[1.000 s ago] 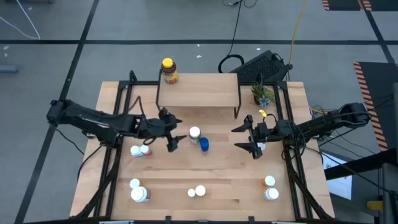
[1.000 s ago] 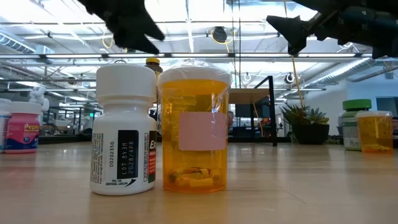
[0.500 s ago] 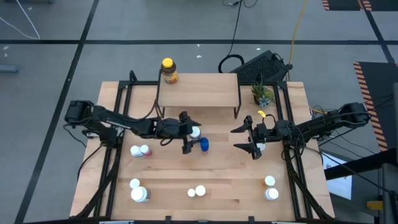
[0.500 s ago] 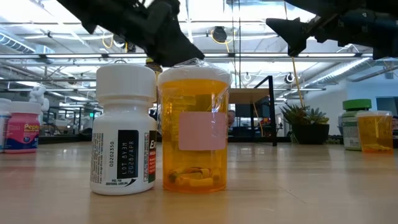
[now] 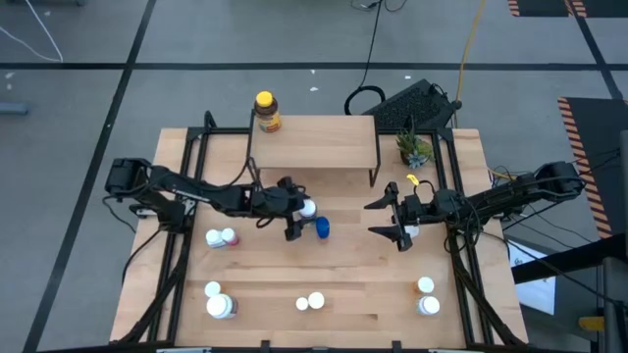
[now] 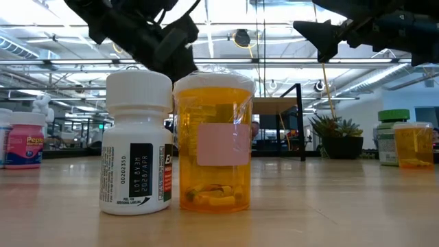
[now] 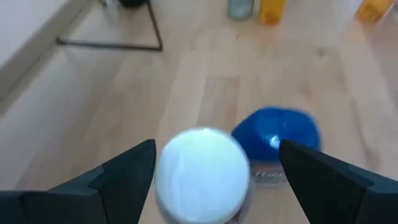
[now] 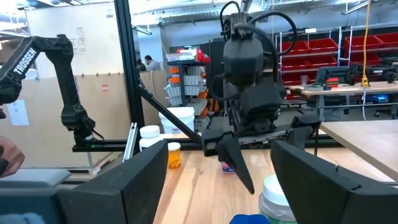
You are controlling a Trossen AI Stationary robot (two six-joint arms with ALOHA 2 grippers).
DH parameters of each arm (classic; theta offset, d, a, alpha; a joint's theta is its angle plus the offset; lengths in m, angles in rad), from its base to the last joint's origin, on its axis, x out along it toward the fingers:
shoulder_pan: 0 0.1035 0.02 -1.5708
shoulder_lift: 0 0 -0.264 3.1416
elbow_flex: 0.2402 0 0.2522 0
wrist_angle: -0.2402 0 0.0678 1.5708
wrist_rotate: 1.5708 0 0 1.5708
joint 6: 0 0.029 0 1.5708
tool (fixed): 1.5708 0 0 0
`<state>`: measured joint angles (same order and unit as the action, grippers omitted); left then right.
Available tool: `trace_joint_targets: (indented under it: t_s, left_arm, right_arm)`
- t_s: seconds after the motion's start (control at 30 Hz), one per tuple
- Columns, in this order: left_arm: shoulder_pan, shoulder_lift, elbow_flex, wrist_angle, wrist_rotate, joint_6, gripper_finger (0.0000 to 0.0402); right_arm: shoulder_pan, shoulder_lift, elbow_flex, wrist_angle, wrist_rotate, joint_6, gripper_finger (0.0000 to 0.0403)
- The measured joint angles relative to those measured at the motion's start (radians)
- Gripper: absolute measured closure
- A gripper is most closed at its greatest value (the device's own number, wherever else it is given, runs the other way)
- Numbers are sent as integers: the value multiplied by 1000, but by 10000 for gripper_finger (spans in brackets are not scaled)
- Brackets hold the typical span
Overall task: Pick and place medicine bottles onto shelf by color
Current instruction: Put the large green medicine bottle on the shelf, aligned with the large yellow medicine bottle
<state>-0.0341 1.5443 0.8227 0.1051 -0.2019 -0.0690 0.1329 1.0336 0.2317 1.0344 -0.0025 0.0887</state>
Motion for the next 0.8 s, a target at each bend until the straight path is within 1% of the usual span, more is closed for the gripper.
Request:
trace_joint_targets:
  t_s: [0.07,0.2,0.27,0.43,0.53,0.6,0.8]
  left_arm:
    - [0,4,-1,-14,-26,-18,57]
    - [2,1,0,-3,-34,-20,69]
    - [2,1,0,-7,-34,-18,86]
    - [2,1,0,-12,-34,-16,147]
    - [2,1,0,-18,-35,-12,171]
    - [2,0,2,-19,-46,-7,181]
    - [0,-9,2,-24,-38,7,190]
  right_arm:
    - [0,0,0,0,0,0,122]
    - [0,0,0,1,0,1,122]
    - [0,0,0,1,0,2,122]
    - [0,0,0,1,0,3,122]
    - [0,0,0,1,1,3,122]
    - [0,0,0,1,1,3,122]
    - [0,0,0,2,1,3,122]
